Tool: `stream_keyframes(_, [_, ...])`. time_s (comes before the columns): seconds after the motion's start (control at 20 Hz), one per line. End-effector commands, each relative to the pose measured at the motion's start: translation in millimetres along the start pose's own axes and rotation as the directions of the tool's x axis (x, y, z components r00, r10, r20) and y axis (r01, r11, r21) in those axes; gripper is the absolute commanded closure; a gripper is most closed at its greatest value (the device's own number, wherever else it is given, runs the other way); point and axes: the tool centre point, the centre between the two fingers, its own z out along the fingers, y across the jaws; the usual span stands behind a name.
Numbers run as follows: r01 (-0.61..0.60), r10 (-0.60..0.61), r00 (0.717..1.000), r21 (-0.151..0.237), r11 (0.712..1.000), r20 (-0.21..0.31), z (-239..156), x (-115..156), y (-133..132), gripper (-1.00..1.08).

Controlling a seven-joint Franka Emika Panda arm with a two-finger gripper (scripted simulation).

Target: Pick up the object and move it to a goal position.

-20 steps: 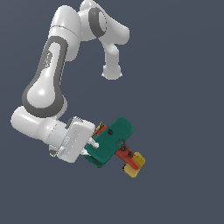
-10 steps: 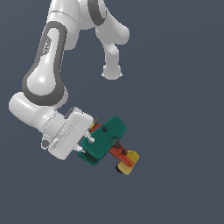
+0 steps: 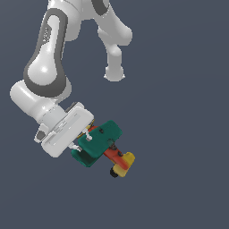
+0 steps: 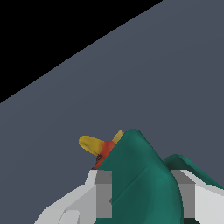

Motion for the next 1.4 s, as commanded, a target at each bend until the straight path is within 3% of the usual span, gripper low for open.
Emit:
stream_keyframes(0.0, [0.051,-0.052,0.999,-0.039,0.998,-0.014,-11,2,2,1.08])
stream_keyframes(0.6, [0.251,-0.262,0.964,-0.166,0.953,-0.046,-38,1,-6,1.08])
stream_keyframes(1.35, [0.441,-0.477,0.877,-0.303,0.845,-0.054,-64,-3,-17,1.08])
